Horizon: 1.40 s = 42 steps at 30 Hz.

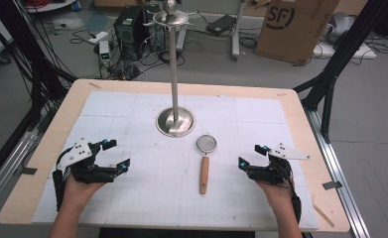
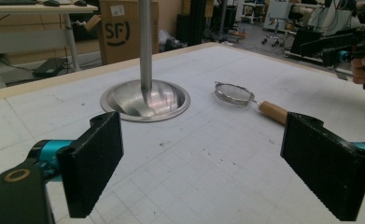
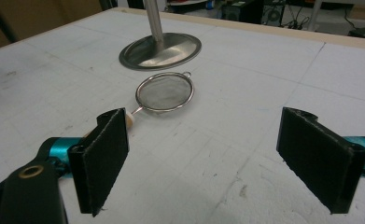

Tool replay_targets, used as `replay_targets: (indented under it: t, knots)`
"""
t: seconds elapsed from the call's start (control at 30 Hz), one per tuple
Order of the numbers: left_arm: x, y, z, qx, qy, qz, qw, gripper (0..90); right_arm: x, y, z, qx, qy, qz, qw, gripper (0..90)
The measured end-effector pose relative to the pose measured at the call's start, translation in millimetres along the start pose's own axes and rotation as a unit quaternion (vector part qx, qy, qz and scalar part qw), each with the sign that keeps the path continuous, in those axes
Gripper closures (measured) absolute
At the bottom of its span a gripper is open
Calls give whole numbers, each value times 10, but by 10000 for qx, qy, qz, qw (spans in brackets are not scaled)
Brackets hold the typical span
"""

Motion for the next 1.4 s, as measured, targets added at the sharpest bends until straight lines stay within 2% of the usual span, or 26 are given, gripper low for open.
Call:
replay_targets:
  t: [0.17,0.33,0.4,0.57,0.83,1.4]
  knots:
    - [-3,-17,-11,-28,-69,42,10000,137,-4,-5,-19,-44,-90,3,9999,151]
    - [13,-12,-4,-52,-25,0,10000,136,3,-69,-6,191,-4,11,9998,151]
    - [17,-10,-6,-63,-49,-9,10000,137,-2,-82,-1,197,7,41,9998,151]
    - [20,-7,0,-74,-28,-12,10000,136,-39,-89,-11,163,-80,64,9998,151]
    - [6,0,-7,-107,-78,-7,9999,137,-7,-67,-9,42,-21,74,10000,151]
    - [12,-3,-7,-98,-84,7,9999,137,-4,-49,-17,49,-36,10,10000,151]
Point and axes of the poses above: each handheld gripper's, and its own axes: x roughly backward along the jaws, z roughly out of its top, y roughly to its right, the point moved 2 cm from there along -x, roughly forward along the jaws, and after that the axes turned 4 degrees about -x, right-handed, at the moved point
